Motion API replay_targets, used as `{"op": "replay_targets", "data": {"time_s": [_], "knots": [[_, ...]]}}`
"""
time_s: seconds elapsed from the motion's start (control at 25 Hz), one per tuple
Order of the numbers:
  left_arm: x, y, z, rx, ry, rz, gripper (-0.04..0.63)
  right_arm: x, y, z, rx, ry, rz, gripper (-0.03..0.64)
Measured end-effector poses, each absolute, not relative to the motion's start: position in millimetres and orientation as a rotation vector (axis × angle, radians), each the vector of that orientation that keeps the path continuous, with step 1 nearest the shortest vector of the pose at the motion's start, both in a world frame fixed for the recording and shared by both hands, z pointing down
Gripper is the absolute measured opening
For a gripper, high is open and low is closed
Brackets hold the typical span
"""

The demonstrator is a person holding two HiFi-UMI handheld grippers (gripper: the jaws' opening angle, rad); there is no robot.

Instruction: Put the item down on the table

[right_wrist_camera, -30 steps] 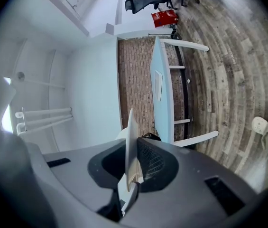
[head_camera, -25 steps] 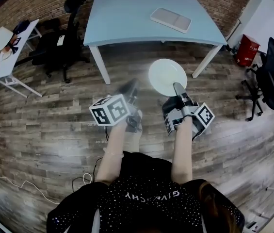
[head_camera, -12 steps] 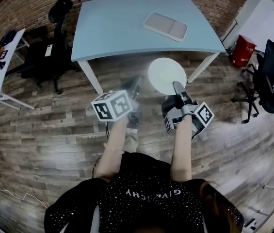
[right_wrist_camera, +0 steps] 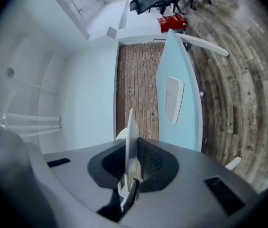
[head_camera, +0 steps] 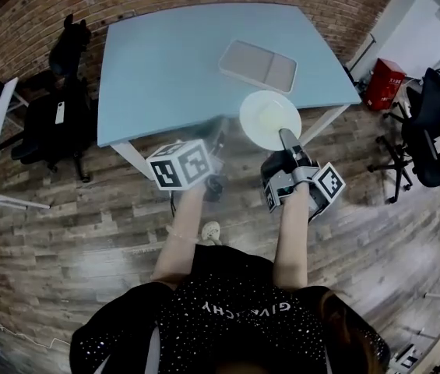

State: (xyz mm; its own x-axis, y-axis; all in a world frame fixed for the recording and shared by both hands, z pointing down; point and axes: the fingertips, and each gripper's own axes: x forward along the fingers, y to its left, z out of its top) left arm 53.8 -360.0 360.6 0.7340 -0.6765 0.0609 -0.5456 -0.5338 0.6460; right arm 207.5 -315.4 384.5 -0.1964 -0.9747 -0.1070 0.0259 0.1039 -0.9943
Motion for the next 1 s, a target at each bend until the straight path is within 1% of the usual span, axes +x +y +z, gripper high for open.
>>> {"op": "replay_targets", "data": {"time_s": [0.36, 1.0], "knots": [[51, -446, 371, 2.261, -0.900, -0.243, 0.011, 205, -404, 392, -1.027, 1.371, -1.292, 0.034], [53, -485, 402, 2.213, -0.903, -0.202, 0.011, 210, -444, 422, -1.063, 1.336, -1.340, 0.034]]}}
